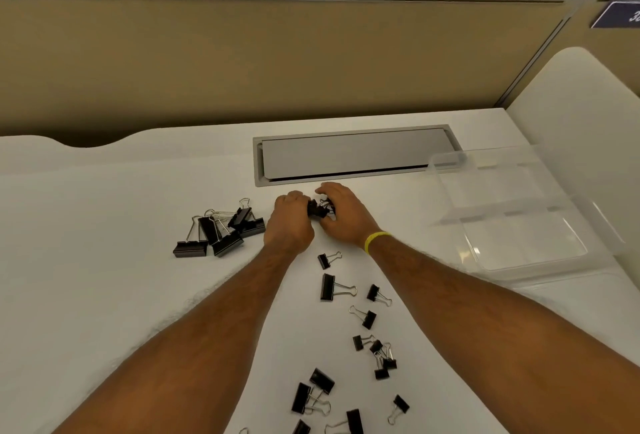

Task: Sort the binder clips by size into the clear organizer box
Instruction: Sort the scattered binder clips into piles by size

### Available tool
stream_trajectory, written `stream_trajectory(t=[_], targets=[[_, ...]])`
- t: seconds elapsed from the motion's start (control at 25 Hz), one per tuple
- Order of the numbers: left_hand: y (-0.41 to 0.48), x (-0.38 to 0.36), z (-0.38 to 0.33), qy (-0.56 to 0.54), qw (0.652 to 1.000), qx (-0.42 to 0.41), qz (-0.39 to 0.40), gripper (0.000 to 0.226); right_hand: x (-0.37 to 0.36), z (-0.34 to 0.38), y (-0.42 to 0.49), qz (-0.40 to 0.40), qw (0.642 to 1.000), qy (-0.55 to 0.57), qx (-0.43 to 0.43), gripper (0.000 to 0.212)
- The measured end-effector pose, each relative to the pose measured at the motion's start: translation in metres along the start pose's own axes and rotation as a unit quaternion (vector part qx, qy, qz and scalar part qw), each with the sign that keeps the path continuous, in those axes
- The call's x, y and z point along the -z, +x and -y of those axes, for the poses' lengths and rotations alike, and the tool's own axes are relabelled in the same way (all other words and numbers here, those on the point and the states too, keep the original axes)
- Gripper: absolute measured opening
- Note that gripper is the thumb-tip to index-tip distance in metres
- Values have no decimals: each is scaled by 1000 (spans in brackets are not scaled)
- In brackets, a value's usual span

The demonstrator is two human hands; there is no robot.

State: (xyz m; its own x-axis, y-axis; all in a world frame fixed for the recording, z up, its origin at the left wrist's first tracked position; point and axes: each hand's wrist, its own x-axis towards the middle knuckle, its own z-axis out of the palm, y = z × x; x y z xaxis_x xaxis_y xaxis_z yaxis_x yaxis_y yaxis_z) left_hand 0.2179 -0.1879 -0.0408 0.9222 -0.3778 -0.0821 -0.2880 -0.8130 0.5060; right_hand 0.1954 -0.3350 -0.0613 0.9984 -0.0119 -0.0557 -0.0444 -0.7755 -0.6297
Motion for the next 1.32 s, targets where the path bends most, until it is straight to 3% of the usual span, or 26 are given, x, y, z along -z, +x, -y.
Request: stream_trajectory(t=[0.16, 0.36, 0.48, 0.6, 0.72, 0.96, 1.08, 1.32], targets=[[5, 4, 2, -80, 995, -56, 32, 38, 1, -3, 0, 53, 998, 5, 16, 69], [10, 10, 15, -104, 985, -99, 91, 60, 14, -1, 2, 65, 997, -21, 31, 86], [10, 15, 22, -86, 986, -98, 107, 76, 21, -2, 1, 75, 996, -27, 28, 102], [2, 17, 22, -54, 990, -90, 89, 74, 29, -1, -9, 70, 997, -22, 5, 109], [-18, 18, 19, -57, 991, -94, 70, 72, 38, -2, -30, 38, 999, 7, -19, 103], [-77, 14, 20, -44, 994, -82, 56, 65, 40, 1, -97, -41, 997, 17, -63, 65], [-110, 8, 24, -26, 995, -65, 65, 63, 30, 12, -128, -1, 999, -33, -39, 52], [-160, 3, 24, -13, 996, -56, 61, 58, -3, 43, -151, 35, 985, -170, -8, 56]])
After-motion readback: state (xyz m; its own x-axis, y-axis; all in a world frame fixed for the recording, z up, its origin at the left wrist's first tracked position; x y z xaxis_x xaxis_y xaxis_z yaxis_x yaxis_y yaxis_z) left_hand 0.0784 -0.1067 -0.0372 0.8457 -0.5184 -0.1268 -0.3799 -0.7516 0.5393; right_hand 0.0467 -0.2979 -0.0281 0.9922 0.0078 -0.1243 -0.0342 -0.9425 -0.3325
